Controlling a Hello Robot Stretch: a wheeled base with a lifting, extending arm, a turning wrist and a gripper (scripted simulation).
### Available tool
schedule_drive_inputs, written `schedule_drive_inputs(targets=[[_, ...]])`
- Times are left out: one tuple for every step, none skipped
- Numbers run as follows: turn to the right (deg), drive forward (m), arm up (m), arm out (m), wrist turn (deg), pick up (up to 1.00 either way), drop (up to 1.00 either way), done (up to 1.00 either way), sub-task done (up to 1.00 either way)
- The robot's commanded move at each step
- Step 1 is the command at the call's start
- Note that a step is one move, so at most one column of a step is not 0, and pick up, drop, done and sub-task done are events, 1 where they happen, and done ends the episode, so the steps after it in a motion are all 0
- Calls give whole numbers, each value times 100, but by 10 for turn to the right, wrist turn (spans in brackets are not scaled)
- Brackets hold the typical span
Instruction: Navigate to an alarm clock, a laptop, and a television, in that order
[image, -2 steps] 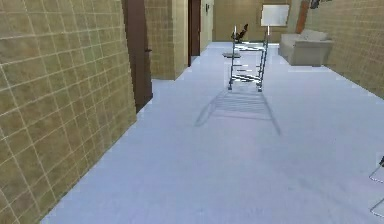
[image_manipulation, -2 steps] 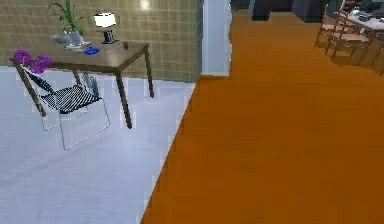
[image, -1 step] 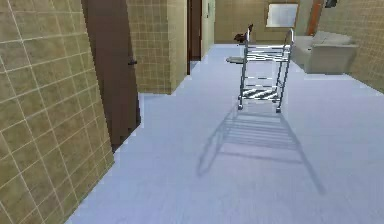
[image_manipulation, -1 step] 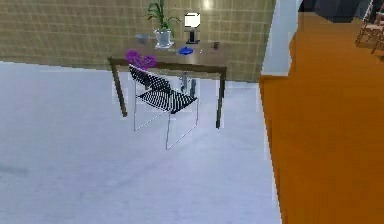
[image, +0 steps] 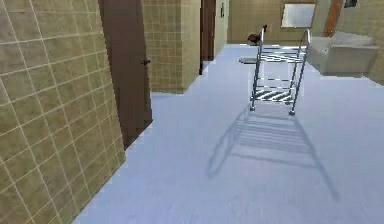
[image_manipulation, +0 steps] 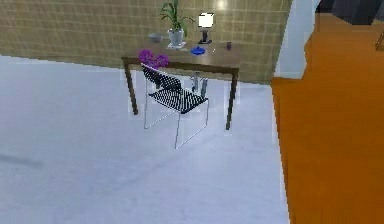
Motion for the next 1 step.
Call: schedule_drive_inputs(targets=[[0, 100, 0, 0, 0, 0, 0, 0, 0]])
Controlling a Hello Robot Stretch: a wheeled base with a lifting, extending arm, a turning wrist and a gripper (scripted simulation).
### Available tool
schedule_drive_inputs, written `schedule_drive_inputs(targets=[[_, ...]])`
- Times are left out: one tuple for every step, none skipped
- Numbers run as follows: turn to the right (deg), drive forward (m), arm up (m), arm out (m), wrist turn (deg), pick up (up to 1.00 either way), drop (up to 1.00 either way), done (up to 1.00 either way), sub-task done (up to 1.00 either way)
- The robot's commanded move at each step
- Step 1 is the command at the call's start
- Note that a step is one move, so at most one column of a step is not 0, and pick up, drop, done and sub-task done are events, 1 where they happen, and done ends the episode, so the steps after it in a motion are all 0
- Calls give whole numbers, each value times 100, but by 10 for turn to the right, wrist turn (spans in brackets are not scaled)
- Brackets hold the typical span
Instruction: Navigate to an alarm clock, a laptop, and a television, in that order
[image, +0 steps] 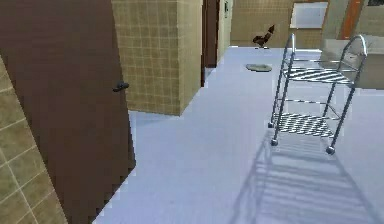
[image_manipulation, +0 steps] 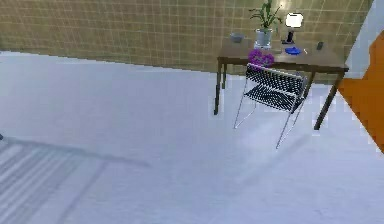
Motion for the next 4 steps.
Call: schedule_drive_inputs(targets=[[0, 100, 0, 0, 0, 0, 0, 0, 0], [0, 75, 0, 0, 0, 0, 0, 0, 0], [-120, 0, 0, 0, 0, 0, 0, 0, 0], [0, 45, 0, 0, 0, 0, 0, 0, 0]])
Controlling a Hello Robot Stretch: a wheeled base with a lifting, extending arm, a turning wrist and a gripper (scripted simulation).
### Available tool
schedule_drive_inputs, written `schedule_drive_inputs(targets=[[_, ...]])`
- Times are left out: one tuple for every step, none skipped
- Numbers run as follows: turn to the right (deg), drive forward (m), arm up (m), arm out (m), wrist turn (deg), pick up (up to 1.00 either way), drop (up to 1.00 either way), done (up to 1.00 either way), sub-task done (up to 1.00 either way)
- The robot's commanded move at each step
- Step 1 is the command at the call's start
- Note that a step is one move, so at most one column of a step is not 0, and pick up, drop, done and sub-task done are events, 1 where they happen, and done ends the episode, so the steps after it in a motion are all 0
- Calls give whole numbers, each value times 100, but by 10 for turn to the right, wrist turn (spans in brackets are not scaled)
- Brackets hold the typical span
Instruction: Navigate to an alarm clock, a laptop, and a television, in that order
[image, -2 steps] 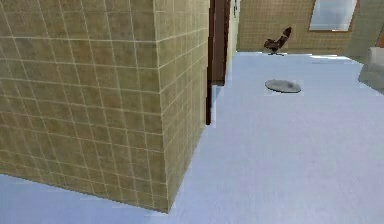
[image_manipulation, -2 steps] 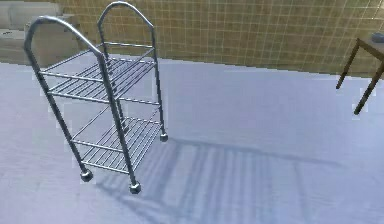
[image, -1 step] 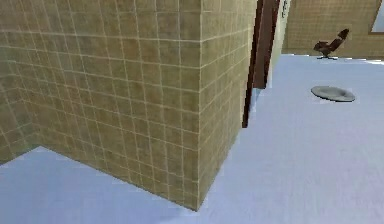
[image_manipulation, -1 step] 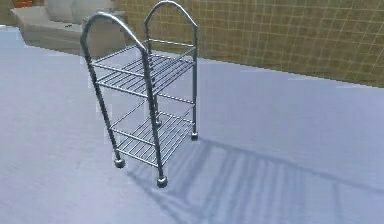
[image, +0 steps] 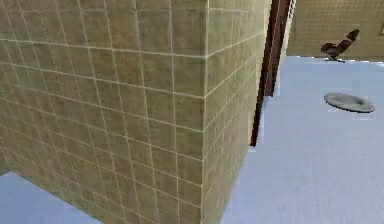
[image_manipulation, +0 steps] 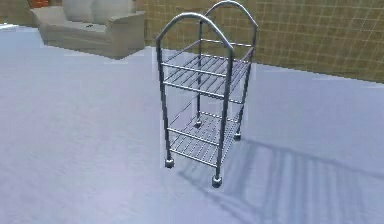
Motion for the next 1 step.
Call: schedule_drive_inputs(targets=[[-450, 0, 0, 0, 0, 0, 0, 0, 0]])
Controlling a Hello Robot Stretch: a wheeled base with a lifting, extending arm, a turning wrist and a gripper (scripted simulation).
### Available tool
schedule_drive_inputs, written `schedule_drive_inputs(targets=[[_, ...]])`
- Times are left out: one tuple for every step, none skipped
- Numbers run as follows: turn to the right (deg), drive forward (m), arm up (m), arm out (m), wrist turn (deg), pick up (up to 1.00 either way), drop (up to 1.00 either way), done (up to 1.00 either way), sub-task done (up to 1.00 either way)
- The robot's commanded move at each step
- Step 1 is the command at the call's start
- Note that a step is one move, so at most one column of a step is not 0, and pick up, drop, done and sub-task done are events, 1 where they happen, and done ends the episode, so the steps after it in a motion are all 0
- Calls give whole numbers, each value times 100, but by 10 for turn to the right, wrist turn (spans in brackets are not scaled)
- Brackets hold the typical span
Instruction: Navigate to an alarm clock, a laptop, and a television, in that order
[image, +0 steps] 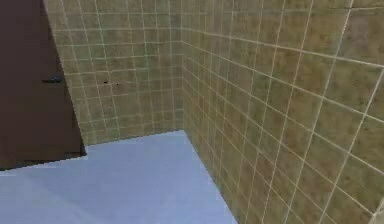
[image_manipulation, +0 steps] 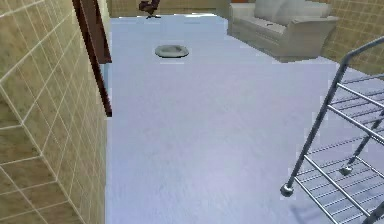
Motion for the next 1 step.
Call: schedule_drive_inputs(targets=[[-180, 0, 0, 0, 0, 0, 0, 0, 0]])
